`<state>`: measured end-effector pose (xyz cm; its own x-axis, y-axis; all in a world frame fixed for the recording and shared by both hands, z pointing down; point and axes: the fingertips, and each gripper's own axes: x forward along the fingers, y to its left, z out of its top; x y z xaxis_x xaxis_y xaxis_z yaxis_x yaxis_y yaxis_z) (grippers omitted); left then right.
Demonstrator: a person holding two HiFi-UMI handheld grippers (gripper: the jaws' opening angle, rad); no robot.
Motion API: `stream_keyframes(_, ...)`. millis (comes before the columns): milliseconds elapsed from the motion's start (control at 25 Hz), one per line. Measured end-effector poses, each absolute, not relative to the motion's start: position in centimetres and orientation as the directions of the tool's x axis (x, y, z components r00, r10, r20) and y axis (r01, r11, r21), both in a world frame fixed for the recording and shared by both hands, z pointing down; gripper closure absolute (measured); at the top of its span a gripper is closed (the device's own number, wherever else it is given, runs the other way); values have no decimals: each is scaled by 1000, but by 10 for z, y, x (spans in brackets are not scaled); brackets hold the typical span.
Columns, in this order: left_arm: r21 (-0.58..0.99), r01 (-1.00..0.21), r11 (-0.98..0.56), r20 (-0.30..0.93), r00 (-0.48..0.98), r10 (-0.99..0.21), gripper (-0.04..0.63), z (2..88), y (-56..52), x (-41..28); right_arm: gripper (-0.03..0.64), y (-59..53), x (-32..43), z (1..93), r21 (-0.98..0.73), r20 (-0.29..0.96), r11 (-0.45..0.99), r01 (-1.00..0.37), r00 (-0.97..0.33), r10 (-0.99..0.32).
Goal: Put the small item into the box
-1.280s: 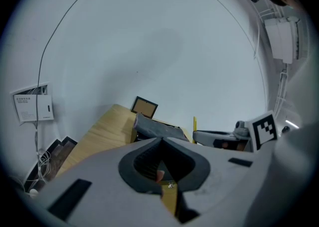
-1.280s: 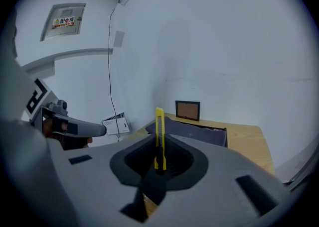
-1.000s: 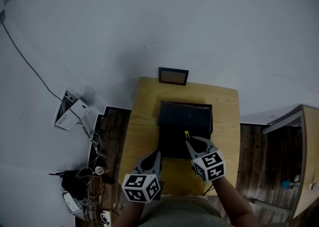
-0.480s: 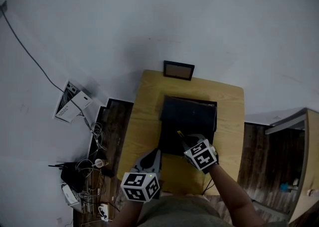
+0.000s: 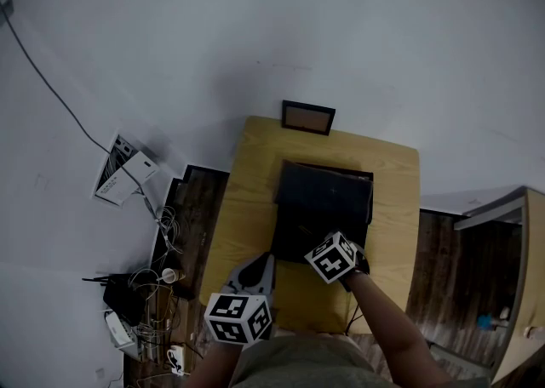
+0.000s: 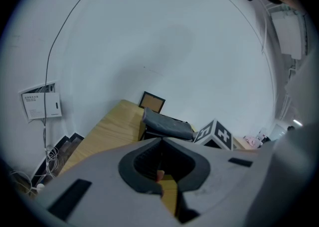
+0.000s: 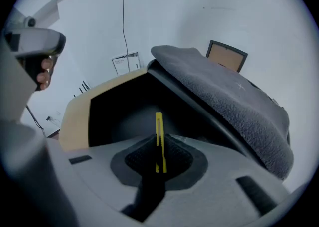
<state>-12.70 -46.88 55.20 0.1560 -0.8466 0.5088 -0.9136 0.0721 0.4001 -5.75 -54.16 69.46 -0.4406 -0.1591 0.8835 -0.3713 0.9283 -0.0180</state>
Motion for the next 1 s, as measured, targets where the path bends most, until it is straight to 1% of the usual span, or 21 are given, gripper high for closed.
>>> stream_keyframes(200,401,-914,69,509,160,-846,592,550,-462,-128,572,-538,-56,693,0,882,926,-378,-435,-178)
stream_keyframes(280,402,-914,62,504,164,-848,592,547,-460,-129,521,-535,-55,689,18,874,921,-390,-441,-203)
stream_keyframes(360,403,-914,52,495,169,-852,592,543,-458,-130,514,-535,-53,680,26,852,901,-432,-462,-246)
stream_keyframes(560,400,-916,19,474,189,-860,592,534,-445,-131,511,-533,-46,640,37,770,828,-559,-512,-381)
stream_keyframes(680,403,-915,0,467,206,-860,592,530,-431,-128,511,-519,-44,612,6,710,787,-617,-551,-438)
stream_keyframes(880,398,-917,-44,445,234,-864,592,521,-407,-121,513,-480,-37,568,-90,602,734,-673,-624,-498)
stream_keyframes(1000,394,-917,-64,433,246,-867,592,515,-387,-120,530,-448,-36,544,-113,545,721,-684,-650,-530)
